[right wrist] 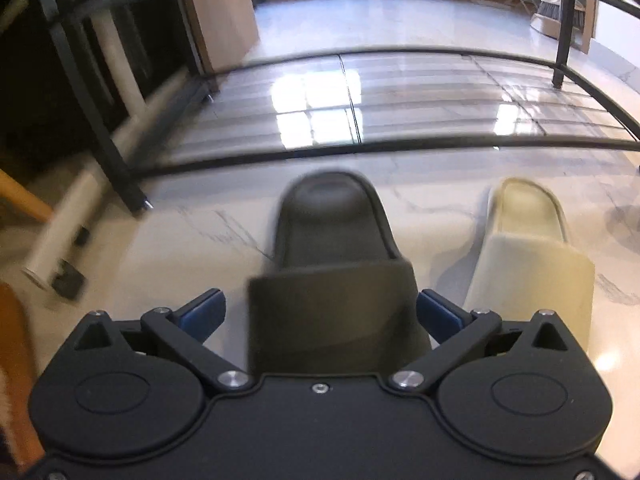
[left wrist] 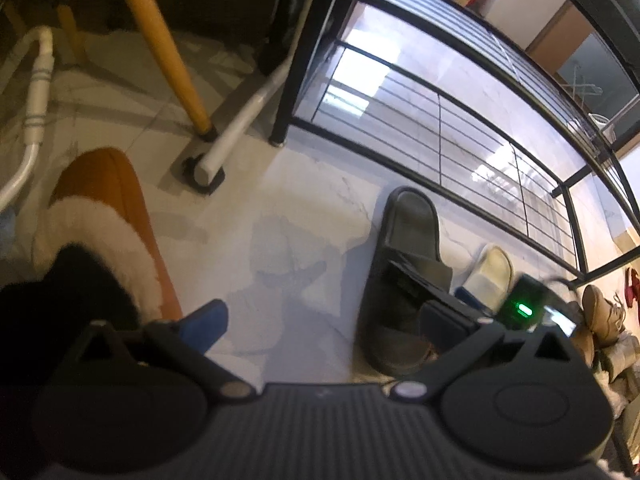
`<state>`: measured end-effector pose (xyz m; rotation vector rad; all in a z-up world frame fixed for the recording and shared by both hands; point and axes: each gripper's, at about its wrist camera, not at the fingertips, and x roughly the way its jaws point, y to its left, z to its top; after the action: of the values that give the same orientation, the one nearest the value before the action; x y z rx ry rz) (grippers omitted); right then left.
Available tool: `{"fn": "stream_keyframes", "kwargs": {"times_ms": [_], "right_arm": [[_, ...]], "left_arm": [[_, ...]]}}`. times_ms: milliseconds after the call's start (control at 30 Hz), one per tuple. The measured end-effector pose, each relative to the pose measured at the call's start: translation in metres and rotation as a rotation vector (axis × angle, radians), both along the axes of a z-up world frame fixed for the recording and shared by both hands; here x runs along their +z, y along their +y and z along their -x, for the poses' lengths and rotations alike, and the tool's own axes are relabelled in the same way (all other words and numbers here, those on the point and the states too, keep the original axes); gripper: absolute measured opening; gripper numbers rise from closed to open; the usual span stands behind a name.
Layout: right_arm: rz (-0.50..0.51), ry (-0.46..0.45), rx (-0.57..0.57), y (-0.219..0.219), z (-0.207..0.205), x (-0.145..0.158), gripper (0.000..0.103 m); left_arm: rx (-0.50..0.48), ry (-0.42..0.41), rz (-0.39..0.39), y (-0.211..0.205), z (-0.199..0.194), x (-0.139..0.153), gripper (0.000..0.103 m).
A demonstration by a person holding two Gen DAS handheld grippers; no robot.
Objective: Organize scattered shoes
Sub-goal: 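Grasp a black sandal from the shoe heap with the left tool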
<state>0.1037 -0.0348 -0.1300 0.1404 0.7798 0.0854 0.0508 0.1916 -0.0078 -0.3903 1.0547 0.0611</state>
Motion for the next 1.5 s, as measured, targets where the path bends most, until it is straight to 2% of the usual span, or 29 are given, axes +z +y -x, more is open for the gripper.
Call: {"fn": "stream_keyframes", "kwargs": {"times_ms": [167,233,367,467,500,600,700,800,900,967,1133,1200,1333,1500], "right_arm": [[-0.075,-0.075,0.046,-0.036,0.041,0.033,0.103],[-0.094,-0.104,0.041,-0.073,0.082,0.048,0.103],[-0.028,-0.146,-0.016,-0.122,0.139,0.060,0.103],[0.083,-0.202,-0.141,-0.164,0.193,0.069,0.103],[0.092,-0.222,-0.213,-0.176,0.208,0.072,0.103],[0.094,-0.285,-0.454,-0.210,0.253,0.080,0.103],[0.030,-0.336,-0.616,-0.234,0.274,0.091,0.103],[-0.016,-0.415,-0.693,-0.254,0.295,0.109,0.103],[-0.027,-0.498,-0.729,-0.267,0.320,0.124,0.103],[-0.018,-0.548,-0.749,-0.278,0.342,0.134,0.103],[0.038,-0.680,-0.897,-0.316,0.405,0.169,0.103],[0.046,-0.678,-0.938,-0.329,0.417,0.174,0.103],[0.098,-0.606,-1.045,-0.360,0.440,0.181,0.103],[0.122,-0.575,-1.146,-0.375,0.461,0.179,0.103]], "left_arm": [[-0.052,-0.019,-0.046,-0.013,0.000,0.000,0.102],[-0.069,-0.022,-0.055,-0.018,0.002,-0.002,0.102],[-0.087,-0.041,-0.051,-0.029,0.007,-0.007,0.102],[-0.138,-0.057,-0.078,-0.045,0.012,-0.013,0.102],[-0.158,-0.063,-0.084,-0.052,0.013,-0.014,0.102],[-0.214,-0.090,-0.073,-0.075,0.017,-0.016,0.102],[-0.262,-0.138,-0.054,-0.106,0.021,-0.012,0.102],[-0.401,-0.212,0.002,-0.167,0.035,-0.007,0.102],[-0.519,-0.215,0.116,-0.231,0.049,-0.011,0.102],[-0.604,-0.226,0.148,-0.279,0.060,-0.013,0.102],[-0.960,-0.442,0.115,-0.393,0.108,-0.003,0.102],[-1.054,-0.495,0.122,-0.424,0.128,0.001,0.102],[-1.102,-0.517,0.141,-0.461,0.161,0.005,0.102],[-1.152,-0.534,0.167,-0.493,0.196,0.009,0.102]]}}
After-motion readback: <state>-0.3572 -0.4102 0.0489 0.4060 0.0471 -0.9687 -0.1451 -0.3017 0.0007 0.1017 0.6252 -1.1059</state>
